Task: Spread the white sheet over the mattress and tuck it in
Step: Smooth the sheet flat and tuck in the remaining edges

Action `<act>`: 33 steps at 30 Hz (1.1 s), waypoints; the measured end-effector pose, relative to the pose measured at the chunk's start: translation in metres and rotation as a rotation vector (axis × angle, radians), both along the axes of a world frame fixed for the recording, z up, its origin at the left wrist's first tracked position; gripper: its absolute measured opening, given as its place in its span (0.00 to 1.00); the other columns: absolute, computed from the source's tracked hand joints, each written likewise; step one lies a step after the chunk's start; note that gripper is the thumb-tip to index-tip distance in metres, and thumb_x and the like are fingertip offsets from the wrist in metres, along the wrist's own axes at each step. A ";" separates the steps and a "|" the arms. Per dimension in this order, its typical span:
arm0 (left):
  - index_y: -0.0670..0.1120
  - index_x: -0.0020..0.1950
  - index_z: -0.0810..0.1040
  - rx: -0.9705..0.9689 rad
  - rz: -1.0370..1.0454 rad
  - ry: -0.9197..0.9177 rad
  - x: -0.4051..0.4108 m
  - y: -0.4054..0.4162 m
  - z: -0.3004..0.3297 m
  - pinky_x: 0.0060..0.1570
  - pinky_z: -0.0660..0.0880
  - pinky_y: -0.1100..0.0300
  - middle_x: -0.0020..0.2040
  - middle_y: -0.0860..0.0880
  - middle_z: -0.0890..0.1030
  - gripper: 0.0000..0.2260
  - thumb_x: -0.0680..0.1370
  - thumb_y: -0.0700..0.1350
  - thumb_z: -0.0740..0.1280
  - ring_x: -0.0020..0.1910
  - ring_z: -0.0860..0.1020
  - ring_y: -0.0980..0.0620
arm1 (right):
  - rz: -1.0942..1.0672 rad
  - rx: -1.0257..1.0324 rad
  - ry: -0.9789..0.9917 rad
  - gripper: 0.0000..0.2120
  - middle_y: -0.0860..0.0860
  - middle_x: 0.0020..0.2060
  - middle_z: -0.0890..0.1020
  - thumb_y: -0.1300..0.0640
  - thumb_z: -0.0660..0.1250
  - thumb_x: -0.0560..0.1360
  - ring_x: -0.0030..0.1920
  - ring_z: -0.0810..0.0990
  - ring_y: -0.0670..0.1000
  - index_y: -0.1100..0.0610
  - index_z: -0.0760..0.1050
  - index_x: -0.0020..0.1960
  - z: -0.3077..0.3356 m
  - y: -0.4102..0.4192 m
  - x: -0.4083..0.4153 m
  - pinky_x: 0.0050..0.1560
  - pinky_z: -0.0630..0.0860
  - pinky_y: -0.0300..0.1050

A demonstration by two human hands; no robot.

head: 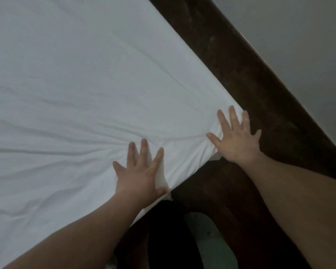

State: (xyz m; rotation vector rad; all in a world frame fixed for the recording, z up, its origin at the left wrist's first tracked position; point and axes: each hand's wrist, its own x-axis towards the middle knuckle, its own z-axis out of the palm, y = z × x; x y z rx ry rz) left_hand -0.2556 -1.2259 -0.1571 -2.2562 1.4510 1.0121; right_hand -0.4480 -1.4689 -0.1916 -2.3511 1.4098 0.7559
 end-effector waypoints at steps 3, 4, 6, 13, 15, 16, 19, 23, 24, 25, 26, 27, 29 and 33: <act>0.63 0.82 0.48 -0.131 -0.364 0.140 -0.006 -0.024 0.004 0.72 0.49 0.27 0.84 0.52 0.41 0.35 0.78 0.70 0.56 0.82 0.37 0.41 | -0.034 -0.018 0.003 0.38 0.43 0.82 0.35 0.26 0.41 0.78 0.82 0.47 0.61 0.40 0.36 0.82 0.010 -0.011 -0.008 0.73 0.50 0.78; 0.62 0.82 0.53 -0.189 -0.435 0.176 -0.008 -0.034 0.005 0.73 0.50 0.28 0.85 0.52 0.47 0.31 0.80 0.68 0.56 0.83 0.41 0.44 | -0.012 -0.101 -0.026 0.36 0.46 0.83 0.40 0.30 0.44 0.80 0.82 0.45 0.60 0.43 0.41 0.83 0.013 -0.009 -0.002 0.73 0.48 0.79; 0.61 0.82 0.53 -0.236 -0.452 0.150 -0.014 -0.056 0.005 0.74 0.48 0.27 0.85 0.50 0.44 0.30 0.82 0.65 0.56 0.83 0.40 0.46 | 0.095 -0.252 -0.109 0.33 0.51 0.84 0.47 0.37 0.49 0.82 0.83 0.45 0.59 0.47 0.48 0.83 0.017 -0.004 0.015 0.74 0.49 0.78; 0.60 0.77 0.25 0.002 -0.148 -0.094 -0.040 -0.113 -0.010 0.67 0.48 0.19 0.77 0.44 0.22 0.54 0.73 0.71 0.67 0.76 0.26 0.31 | 0.378 -0.148 -0.127 0.36 0.49 0.83 0.38 0.30 0.43 0.82 0.82 0.37 0.56 0.45 0.38 0.83 -0.015 -0.031 -0.003 0.77 0.48 0.72; 0.60 0.76 0.23 0.013 -0.127 -0.118 -0.049 -0.117 -0.018 0.65 0.46 0.17 0.76 0.42 0.22 0.56 0.72 0.70 0.68 0.75 0.26 0.28 | 0.371 -0.136 -0.100 0.38 0.48 0.82 0.35 0.28 0.41 0.80 0.83 0.39 0.58 0.46 0.35 0.83 -0.018 -0.045 -0.021 0.78 0.50 0.70; 0.60 0.75 0.22 0.017 -0.118 -0.128 -0.053 -0.119 -0.020 0.64 0.45 0.16 0.76 0.41 0.22 0.57 0.72 0.70 0.69 0.74 0.25 0.27 | 0.332 -0.115 -0.092 0.39 0.48 0.82 0.33 0.27 0.42 0.80 0.83 0.42 0.59 0.45 0.33 0.83 -0.018 -0.051 -0.028 0.78 0.52 0.69; 0.63 0.74 0.21 0.055 -0.103 -0.096 -0.055 -0.125 -0.023 0.63 0.44 0.15 0.75 0.41 0.20 0.58 0.71 0.70 0.70 0.72 0.23 0.27 | 0.162 -0.016 -0.111 0.42 0.51 0.82 0.34 0.26 0.48 0.78 0.80 0.61 0.60 0.42 0.30 0.81 -0.015 -0.059 -0.036 0.73 0.68 0.60; 0.70 0.77 0.33 0.132 -0.168 0.070 -0.030 -0.132 0.003 0.67 0.45 0.19 0.77 0.50 0.22 0.48 0.71 0.74 0.66 0.75 0.24 0.32 | 0.053 0.038 -0.080 0.46 0.51 0.83 0.41 0.27 0.52 0.78 0.78 0.65 0.60 0.44 0.27 0.80 -0.008 -0.054 -0.027 0.76 0.62 0.62; 0.70 0.79 0.41 0.135 -0.189 0.128 -0.022 -0.132 0.010 0.71 0.48 0.23 0.79 0.53 0.26 0.43 0.73 0.73 0.64 0.78 0.28 0.35 | 0.012 0.028 -0.054 0.47 0.52 0.84 0.42 0.27 0.52 0.78 0.80 0.59 0.61 0.46 0.27 0.80 -0.006 -0.051 -0.025 0.78 0.57 0.65; 0.68 0.80 0.49 0.141 -0.191 0.178 -0.012 -0.131 0.022 0.75 0.53 0.29 0.82 0.55 0.33 0.38 0.75 0.72 0.63 0.81 0.34 0.39 | -0.012 0.009 -0.028 0.47 0.52 0.83 0.42 0.28 0.53 0.78 0.82 0.53 0.62 0.48 0.29 0.81 0.003 -0.047 -0.021 0.79 0.53 0.67; 0.66 0.81 0.56 0.155 -0.164 0.223 -0.002 -0.129 0.037 0.77 0.57 0.37 0.84 0.55 0.42 0.34 0.77 0.70 0.63 0.82 0.42 0.43 | -0.004 -0.006 0.002 0.47 0.53 0.83 0.41 0.30 0.54 0.79 0.82 0.49 0.62 0.51 0.31 0.82 0.016 -0.041 -0.014 0.78 0.52 0.68; 0.63 0.80 0.60 0.165 -0.125 0.255 0.007 -0.127 0.053 0.77 0.60 0.45 0.84 0.55 0.49 0.32 0.78 0.68 0.63 0.82 0.51 0.47 | 0.028 -0.012 0.015 0.46 0.53 0.83 0.40 0.32 0.55 0.79 0.82 0.46 0.62 0.52 0.33 0.82 0.032 -0.036 -0.006 0.78 0.52 0.69; 0.61 0.80 0.63 0.133 -0.021 0.238 0.019 -0.115 0.088 0.74 0.65 0.49 0.82 0.55 0.59 0.30 0.79 0.66 0.63 0.78 0.64 0.49 | 0.131 -0.009 -0.031 0.42 0.53 0.83 0.38 0.34 0.54 0.81 0.83 0.44 0.59 0.53 0.37 0.83 0.074 -0.021 0.014 0.78 0.52 0.69; 0.58 0.77 0.67 0.038 0.151 0.148 0.038 -0.081 0.157 0.70 0.70 0.50 0.74 0.53 0.72 0.27 0.79 0.64 0.63 0.72 0.71 0.49 | 0.282 0.061 -0.129 0.33 0.51 0.83 0.40 0.39 0.51 0.84 0.83 0.43 0.57 0.50 0.46 0.84 0.161 0.012 0.064 0.79 0.48 0.67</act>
